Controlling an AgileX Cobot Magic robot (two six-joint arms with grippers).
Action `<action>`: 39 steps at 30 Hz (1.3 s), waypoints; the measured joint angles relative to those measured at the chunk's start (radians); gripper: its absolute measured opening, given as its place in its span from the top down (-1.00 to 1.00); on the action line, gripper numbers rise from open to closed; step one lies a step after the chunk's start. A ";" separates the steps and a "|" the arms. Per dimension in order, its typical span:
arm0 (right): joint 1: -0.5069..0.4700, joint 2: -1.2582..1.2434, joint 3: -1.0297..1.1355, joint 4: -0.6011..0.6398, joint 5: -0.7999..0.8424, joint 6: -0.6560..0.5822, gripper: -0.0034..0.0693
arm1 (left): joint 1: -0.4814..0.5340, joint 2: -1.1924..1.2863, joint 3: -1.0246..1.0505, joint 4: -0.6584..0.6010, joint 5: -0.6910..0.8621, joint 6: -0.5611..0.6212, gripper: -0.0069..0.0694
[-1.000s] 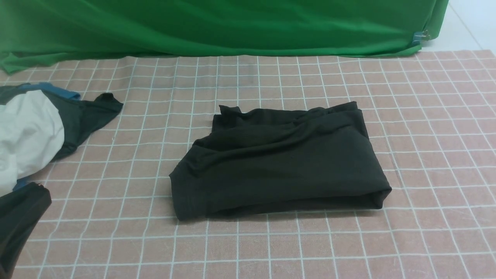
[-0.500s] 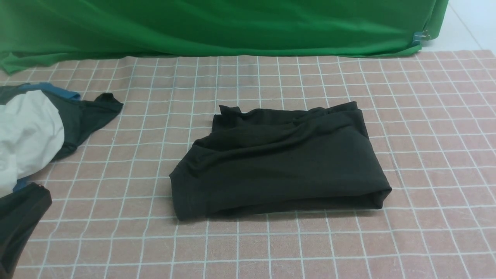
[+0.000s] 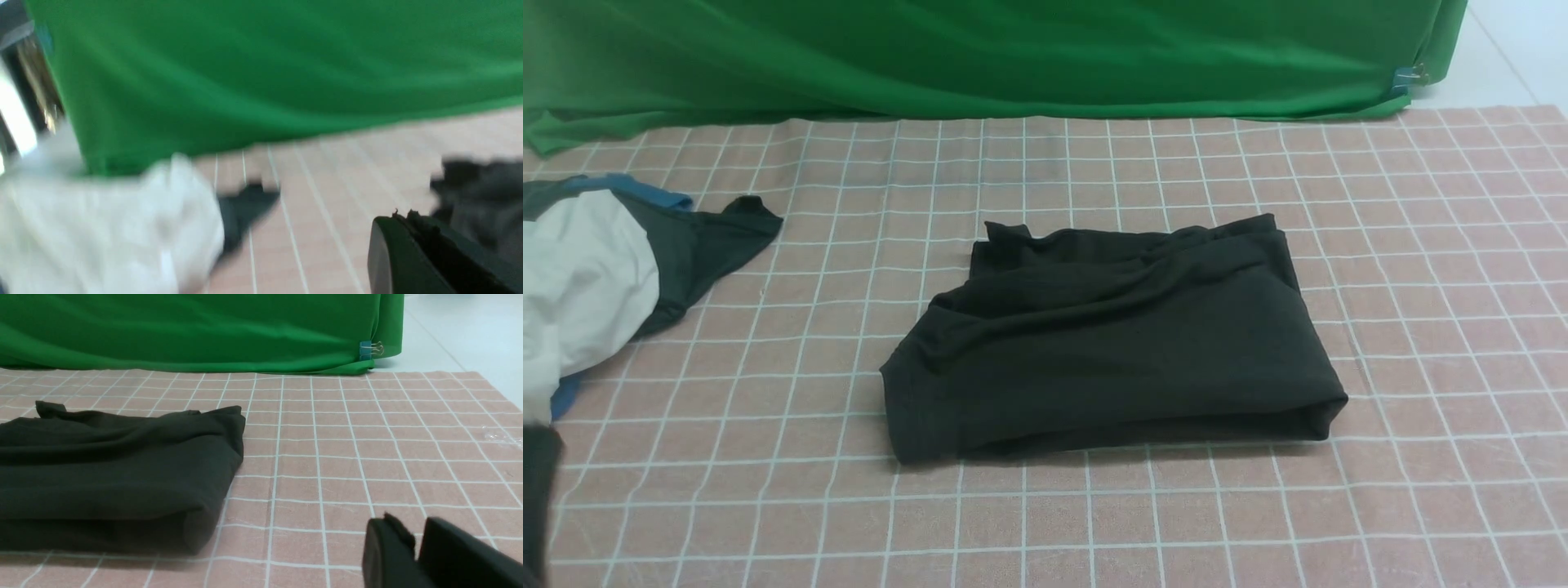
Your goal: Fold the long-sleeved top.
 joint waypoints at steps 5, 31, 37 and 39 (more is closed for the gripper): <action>0.000 -0.001 0.000 0.000 0.000 0.001 0.45 | 0.004 -0.005 0.011 -0.017 0.102 -0.029 0.77; 0.000 -0.001 0.000 0.000 0.000 0.002 0.27 | 0.004 -0.007 0.011 -0.026 0.090 -0.029 0.77; 0.000 -0.001 0.000 0.000 0.000 0.002 0.26 | 0.004 -0.007 0.011 -0.026 0.090 -0.029 0.77; 0.000 -0.001 0.000 0.000 0.000 0.002 0.26 | 0.004 -0.007 0.011 -0.026 0.090 -0.029 0.77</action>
